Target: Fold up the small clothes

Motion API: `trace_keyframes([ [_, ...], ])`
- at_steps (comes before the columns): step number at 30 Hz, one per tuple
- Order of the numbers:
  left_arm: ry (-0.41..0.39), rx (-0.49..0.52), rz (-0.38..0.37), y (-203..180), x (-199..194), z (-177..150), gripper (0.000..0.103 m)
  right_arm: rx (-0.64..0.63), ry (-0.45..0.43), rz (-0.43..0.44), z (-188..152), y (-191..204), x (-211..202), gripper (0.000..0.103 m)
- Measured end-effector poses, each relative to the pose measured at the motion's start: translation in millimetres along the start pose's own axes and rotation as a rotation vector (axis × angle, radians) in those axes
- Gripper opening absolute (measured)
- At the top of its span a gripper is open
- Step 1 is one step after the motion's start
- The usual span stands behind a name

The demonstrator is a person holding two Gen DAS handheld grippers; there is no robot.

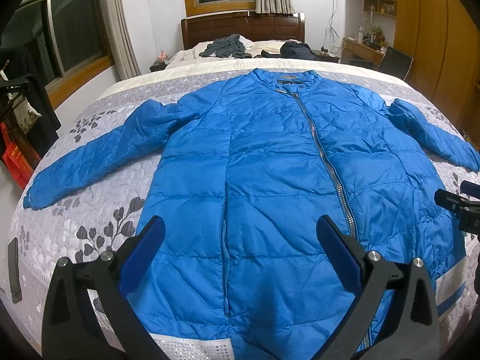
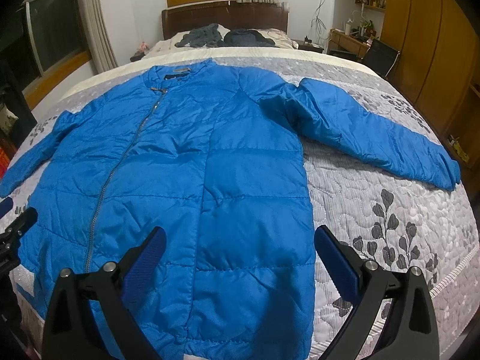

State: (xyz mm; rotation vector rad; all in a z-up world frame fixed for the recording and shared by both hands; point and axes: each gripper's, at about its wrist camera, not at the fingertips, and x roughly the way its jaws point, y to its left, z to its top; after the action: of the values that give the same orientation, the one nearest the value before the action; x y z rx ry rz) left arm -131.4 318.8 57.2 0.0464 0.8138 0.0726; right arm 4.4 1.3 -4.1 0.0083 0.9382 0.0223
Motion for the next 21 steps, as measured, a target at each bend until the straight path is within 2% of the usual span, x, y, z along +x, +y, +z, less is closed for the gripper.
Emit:
trace_keyframes([
  [21, 0.001, -0.002, 0.003, 0.0, 2.1, -2.4, 0.1, 0.002, 0.007, -0.003, 0.0, -1.1, 4.9, 0.099],
])
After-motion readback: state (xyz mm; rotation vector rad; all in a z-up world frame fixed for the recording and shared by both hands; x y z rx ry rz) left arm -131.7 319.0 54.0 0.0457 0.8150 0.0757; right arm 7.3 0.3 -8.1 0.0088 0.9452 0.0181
